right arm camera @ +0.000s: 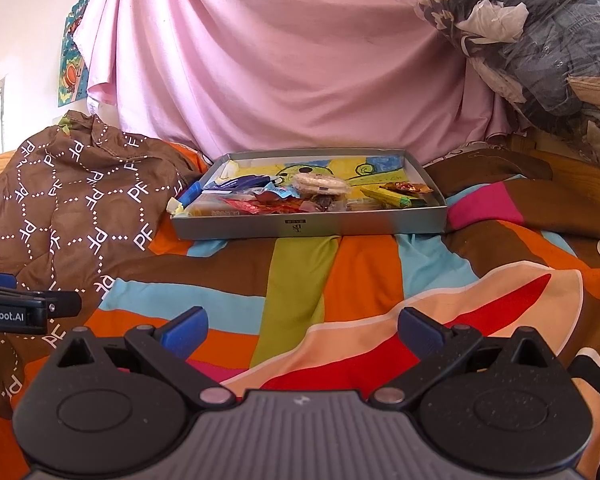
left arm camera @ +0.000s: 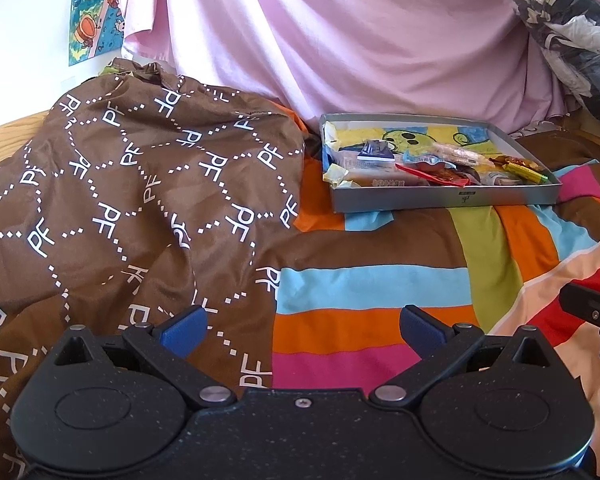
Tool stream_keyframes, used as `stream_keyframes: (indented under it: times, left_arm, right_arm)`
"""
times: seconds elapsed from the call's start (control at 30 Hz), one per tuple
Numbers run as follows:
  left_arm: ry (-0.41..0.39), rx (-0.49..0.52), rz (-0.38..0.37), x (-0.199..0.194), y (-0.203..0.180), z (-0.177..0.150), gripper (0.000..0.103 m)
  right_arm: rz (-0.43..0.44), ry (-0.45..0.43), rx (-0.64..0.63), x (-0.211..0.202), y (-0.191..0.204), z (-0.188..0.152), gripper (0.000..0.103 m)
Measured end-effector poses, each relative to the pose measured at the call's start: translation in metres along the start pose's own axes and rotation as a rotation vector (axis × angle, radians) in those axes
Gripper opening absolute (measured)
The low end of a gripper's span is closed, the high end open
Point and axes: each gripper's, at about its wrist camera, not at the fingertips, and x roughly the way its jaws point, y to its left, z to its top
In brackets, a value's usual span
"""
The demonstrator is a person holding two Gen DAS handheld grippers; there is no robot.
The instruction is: Organize snacks
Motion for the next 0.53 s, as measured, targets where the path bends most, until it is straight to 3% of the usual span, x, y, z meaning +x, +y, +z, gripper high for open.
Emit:
stream_keyframes:
  times: [0.53]
  left_arm:
    - [0.003, -0.008, -0.01, 0.0006, 0.0007, -0.0023, 0.101]
  right_arm:
    - [0.009, 0.007, 0.003, 0.001, 0.001, -0.0014, 0.103]
